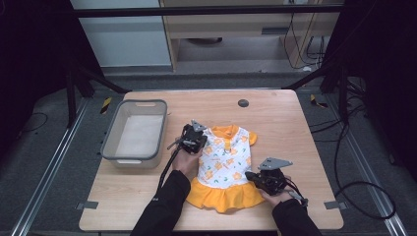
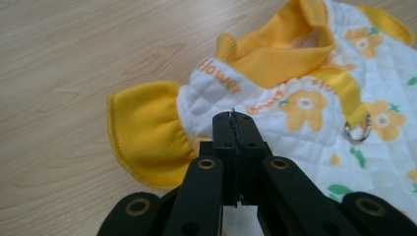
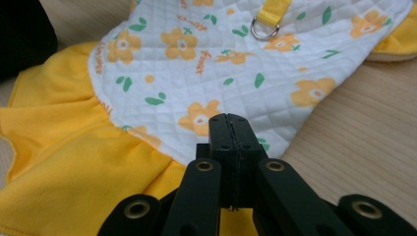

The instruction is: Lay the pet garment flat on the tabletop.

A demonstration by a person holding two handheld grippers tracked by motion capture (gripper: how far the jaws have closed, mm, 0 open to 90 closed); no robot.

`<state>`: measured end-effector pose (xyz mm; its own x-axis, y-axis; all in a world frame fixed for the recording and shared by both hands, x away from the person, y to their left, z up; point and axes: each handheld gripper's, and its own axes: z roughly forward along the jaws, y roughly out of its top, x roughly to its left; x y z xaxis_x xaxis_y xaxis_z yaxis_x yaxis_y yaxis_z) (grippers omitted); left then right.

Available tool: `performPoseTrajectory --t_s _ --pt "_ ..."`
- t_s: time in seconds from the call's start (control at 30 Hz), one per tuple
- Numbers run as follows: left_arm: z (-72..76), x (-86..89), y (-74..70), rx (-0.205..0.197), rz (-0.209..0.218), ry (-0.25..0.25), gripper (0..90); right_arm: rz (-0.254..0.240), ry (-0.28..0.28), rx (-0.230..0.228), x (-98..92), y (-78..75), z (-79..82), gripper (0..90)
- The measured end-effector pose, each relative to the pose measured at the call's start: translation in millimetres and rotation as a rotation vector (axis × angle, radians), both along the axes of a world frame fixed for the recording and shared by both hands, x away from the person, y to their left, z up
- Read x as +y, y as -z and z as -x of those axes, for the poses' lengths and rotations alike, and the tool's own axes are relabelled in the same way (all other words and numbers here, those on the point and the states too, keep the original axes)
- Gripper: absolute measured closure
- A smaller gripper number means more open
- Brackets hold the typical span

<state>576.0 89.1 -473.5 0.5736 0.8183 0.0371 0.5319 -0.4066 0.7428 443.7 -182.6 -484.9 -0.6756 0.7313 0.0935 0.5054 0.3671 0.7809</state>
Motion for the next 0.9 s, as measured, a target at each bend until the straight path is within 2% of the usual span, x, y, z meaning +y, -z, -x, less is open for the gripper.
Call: performPoseTrajectory --t_s 0.07,0.23,0.37,0.57,0.9 --pt "-3.5 0.9 5.1 0.015 -0.002 -0.003 89.5 0.008 -0.001 0.012 1.3 1.7 0.3 90.0" --pt "-7.4 -0.6 12.6 0.013 -0.017 0.0 89.7 0.037 -0.004 0.027 3.0 6.3 -0.8 90.0" --pt "-9.5 -1.0 16.7 0.019 -0.034 -0.01 89.8 0.099 -0.015 0.054 7.4 12.3 -0.6 90.0" --pt "-13.2 -4.3 22.1 0.012 -0.069 -0.027 89.9 0.104 -0.02 0.067 8.5 12.7 0.8 90.0" --pt "-17.7 -4.1 21.5 0.02 -0.069 -0.049 89.9 0.099 -0.038 0.058 5.8 13.8 8.7 90.0"
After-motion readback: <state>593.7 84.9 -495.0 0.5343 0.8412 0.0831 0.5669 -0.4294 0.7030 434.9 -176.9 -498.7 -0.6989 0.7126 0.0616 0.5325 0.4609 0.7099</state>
